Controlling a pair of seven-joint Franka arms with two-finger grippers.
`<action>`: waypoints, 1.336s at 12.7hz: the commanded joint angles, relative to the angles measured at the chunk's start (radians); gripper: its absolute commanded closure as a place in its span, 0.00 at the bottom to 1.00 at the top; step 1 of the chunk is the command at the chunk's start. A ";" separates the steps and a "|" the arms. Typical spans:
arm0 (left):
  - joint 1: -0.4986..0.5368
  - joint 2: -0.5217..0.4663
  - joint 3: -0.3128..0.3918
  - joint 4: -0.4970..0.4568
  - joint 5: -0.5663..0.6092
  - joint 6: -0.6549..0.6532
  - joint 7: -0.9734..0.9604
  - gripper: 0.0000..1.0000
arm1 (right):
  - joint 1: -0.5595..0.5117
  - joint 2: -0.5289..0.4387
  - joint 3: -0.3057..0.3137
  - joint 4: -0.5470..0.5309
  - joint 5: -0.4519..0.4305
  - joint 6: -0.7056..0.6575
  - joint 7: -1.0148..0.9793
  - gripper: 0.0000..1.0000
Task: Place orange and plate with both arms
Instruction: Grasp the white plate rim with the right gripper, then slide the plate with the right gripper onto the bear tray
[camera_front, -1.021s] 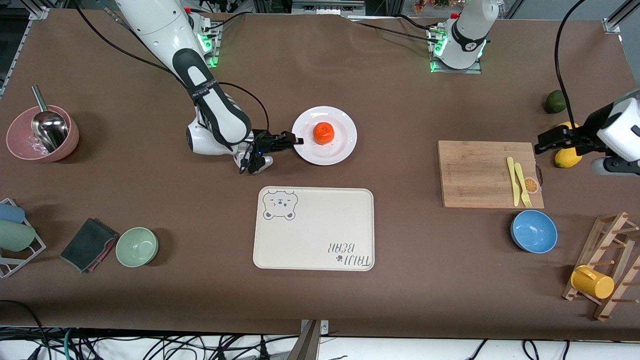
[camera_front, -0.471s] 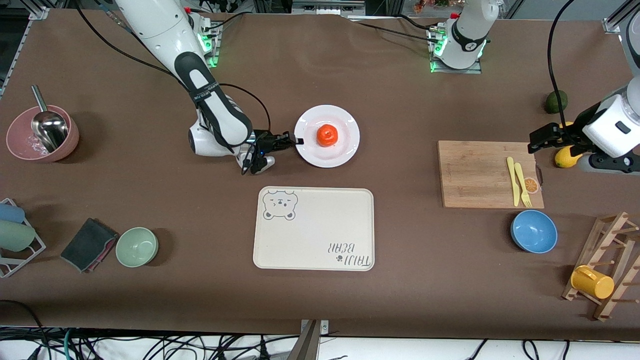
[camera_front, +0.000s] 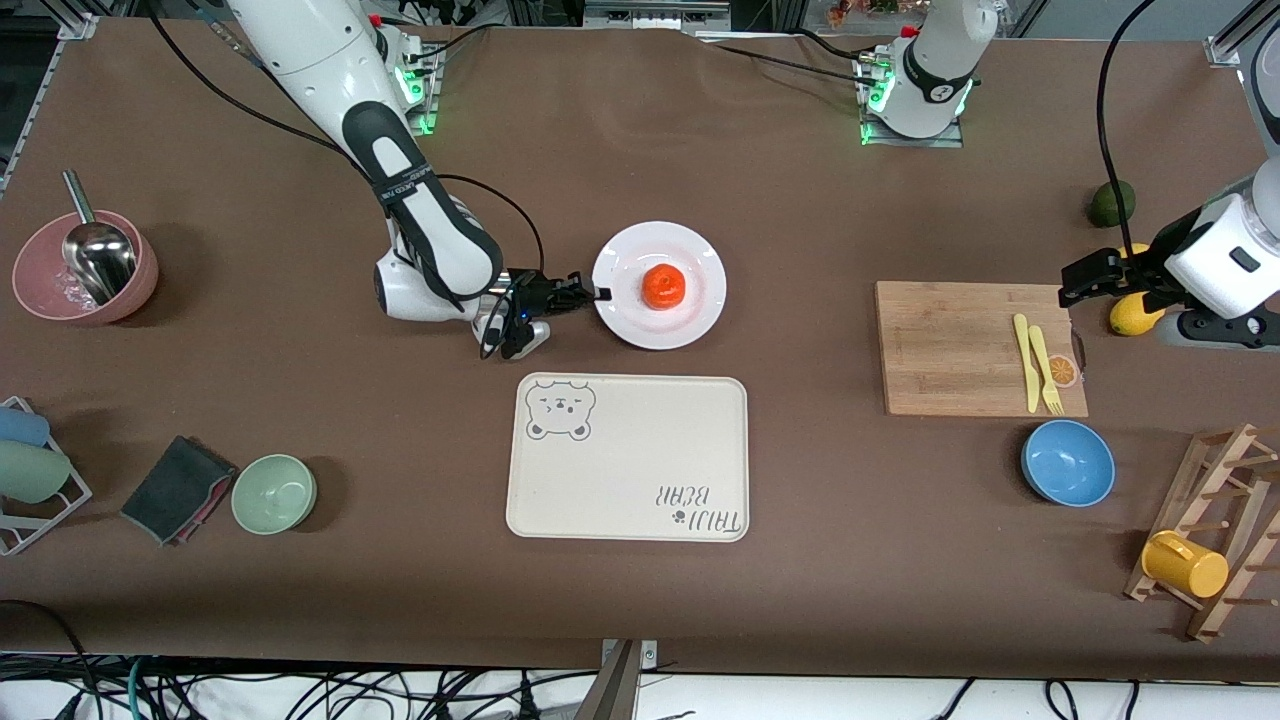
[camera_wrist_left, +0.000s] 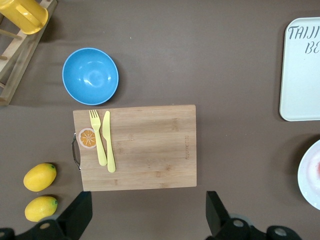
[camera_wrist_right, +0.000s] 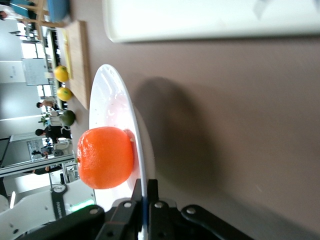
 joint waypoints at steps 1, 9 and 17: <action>0.001 0.004 0.008 -0.016 0.021 0.011 0.053 0.00 | -0.029 -0.006 -0.017 0.108 0.007 -0.074 0.031 1.00; 0.000 -0.003 0.005 0.028 0.020 -0.024 0.048 0.00 | -0.085 0.268 -0.109 0.629 -0.250 -0.064 0.333 1.00; 0.020 -0.008 -0.001 0.040 0.006 -0.024 0.050 0.00 | -0.083 0.374 -0.111 0.694 -0.250 -0.054 0.349 1.00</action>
